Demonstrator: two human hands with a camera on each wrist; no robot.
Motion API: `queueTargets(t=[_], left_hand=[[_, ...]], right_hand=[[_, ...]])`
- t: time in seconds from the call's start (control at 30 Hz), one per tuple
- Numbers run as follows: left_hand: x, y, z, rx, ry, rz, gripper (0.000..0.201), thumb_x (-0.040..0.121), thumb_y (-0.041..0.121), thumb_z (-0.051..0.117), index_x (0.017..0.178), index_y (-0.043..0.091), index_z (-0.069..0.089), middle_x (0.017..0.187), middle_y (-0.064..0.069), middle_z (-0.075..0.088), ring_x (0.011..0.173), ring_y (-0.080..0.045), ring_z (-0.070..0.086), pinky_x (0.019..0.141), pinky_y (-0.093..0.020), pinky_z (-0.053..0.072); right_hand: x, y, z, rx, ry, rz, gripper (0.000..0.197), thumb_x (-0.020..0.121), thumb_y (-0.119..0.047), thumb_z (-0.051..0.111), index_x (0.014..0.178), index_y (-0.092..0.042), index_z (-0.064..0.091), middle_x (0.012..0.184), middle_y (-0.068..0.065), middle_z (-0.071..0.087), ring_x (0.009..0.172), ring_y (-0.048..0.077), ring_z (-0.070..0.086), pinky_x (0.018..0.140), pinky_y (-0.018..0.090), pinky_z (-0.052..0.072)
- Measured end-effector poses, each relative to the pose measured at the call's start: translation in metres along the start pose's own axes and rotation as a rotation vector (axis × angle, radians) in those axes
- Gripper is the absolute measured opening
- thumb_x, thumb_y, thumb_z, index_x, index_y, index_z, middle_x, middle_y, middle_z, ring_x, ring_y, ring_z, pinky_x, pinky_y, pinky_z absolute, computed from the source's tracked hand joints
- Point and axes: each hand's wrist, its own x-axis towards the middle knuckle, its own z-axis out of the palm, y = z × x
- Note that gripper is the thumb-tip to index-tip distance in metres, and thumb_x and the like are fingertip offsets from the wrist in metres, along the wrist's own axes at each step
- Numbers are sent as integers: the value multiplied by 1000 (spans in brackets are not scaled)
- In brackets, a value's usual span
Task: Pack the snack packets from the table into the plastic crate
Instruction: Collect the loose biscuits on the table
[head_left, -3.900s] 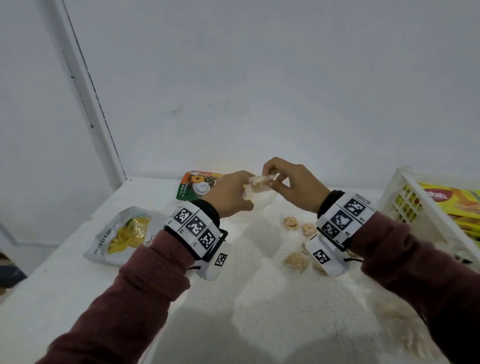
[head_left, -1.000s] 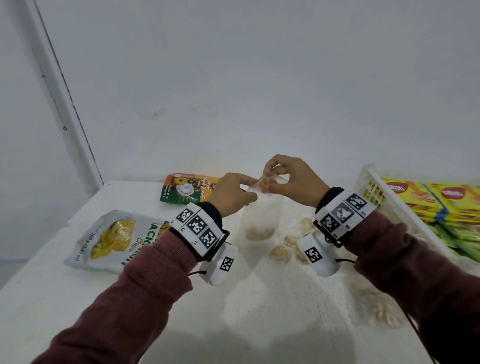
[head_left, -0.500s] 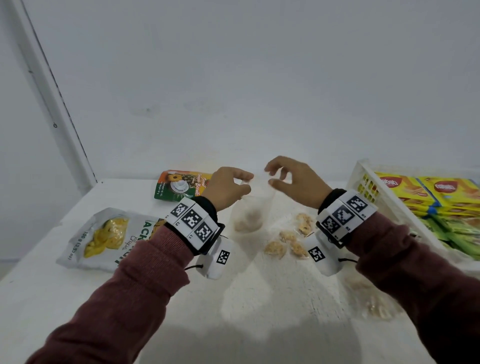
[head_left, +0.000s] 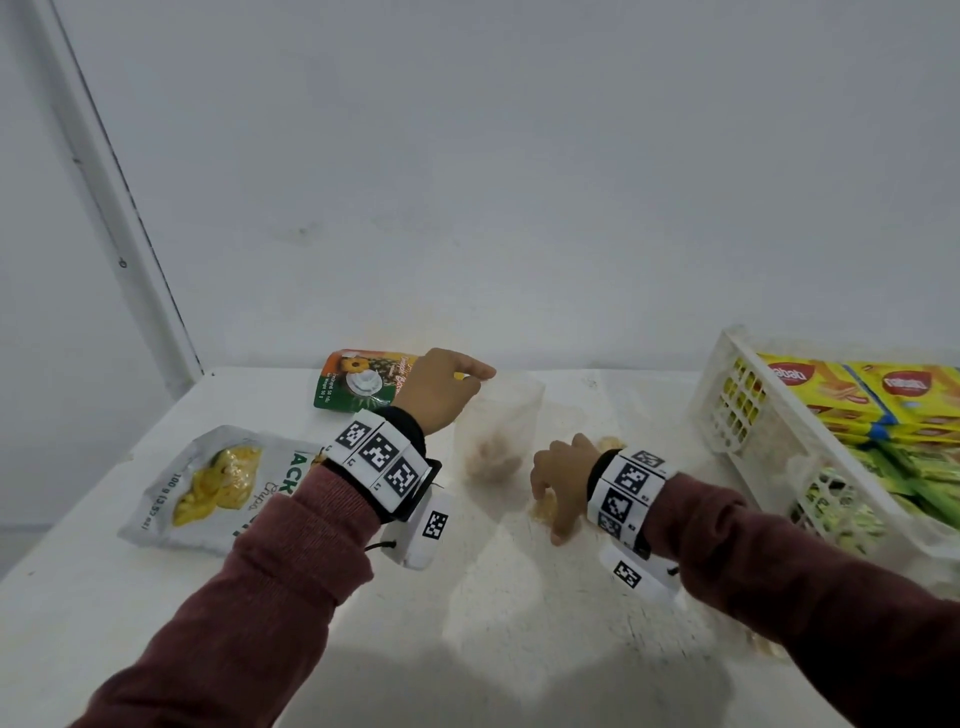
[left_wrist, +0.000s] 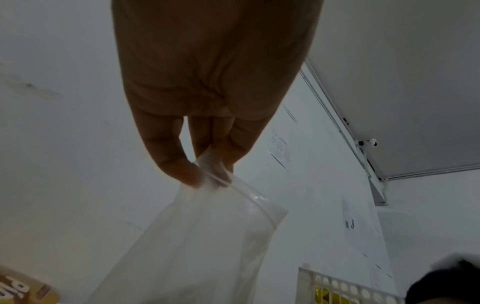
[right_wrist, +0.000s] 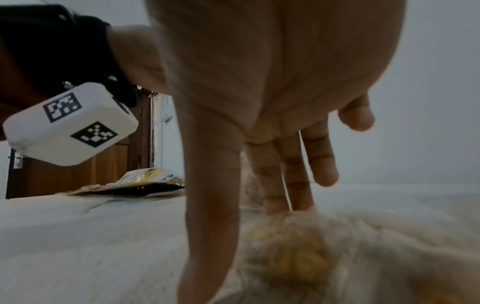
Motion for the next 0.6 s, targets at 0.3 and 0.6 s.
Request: queueTargets(t=[0.3,0.6], left_hand=[[2,0,1,15,-1,2,29,87,0,49,107,6,69,123,-8,62,111,-26,58,82,-25,42],[3,2,2,47,-27,0,33,81,-6,54,109,6,68,120,-8,64,111,-21,59,96,-29,46]], right_hand=[[5,8,-7,333,57,-155,39,74,-7,71,57,-18,38,57,-6,42,49,6,42,48,13,35],[4,38,-22,196,57,81,38,91,-13,52,128,-11,46,126,10,51,113,25,51,87,30,42]])
